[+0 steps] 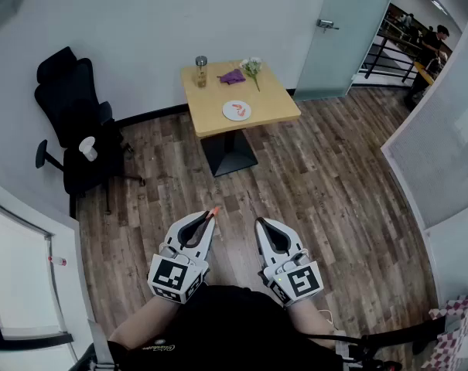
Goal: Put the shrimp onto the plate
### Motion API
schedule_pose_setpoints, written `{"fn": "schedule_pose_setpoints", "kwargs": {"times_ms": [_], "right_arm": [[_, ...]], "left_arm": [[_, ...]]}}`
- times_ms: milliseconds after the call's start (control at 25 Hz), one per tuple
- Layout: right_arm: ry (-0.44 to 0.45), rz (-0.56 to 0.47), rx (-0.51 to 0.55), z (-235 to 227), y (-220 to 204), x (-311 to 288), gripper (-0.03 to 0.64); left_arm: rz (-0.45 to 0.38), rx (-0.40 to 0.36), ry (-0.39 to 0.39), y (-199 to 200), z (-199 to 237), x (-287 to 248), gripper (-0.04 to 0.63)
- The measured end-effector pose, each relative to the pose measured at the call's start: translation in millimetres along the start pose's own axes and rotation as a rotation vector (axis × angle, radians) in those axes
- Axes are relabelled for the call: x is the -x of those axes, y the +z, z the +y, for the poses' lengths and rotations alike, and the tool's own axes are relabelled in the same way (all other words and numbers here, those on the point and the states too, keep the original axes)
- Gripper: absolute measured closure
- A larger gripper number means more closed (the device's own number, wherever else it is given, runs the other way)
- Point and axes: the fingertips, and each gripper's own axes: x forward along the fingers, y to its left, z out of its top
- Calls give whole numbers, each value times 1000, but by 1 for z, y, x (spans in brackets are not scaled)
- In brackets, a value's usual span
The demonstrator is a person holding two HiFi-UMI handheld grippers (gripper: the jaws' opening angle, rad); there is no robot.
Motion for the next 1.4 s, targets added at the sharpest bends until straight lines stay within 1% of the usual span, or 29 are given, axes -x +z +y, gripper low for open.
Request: {"fn": "schedule_pose_setpoints", "kwargs": {"times_ms": [400, 520, 640, 840, 1000, 1160, 1280, 1400], "right_arm": [[18, 5, -16, -20, -5, -5, 615], [8, 1, -42, -32, -4, -2, 615], [22, -25, -70, -41, 0, 1, 615], [36, -19, -87, -60, -6, 11, 615], [42, 1, -105, -76, -16, 31, 615], [42, -1, -123, -93, -20, 45, 615], [42, -3, -127, -99, -22, 48, 615], [59, 3, -123, -100, -23, 44, 615]], "left_arm": [[12, 6, 6, -2, -3, -21, 566], [18, 4, 5, -3, -8, -29, 566], [22, 2, 6, -4, -13, -38, 566], [31, 3, 18, -8, -26, -55, 566], [58, 26, 32, -21, -48, -62, 566], [61, 19, 32, -22, -65, -71, 566], [63, 13, 37, -22, -70, -74, 566], [59, 10, 51, -20, -69, -76, 566]]}}
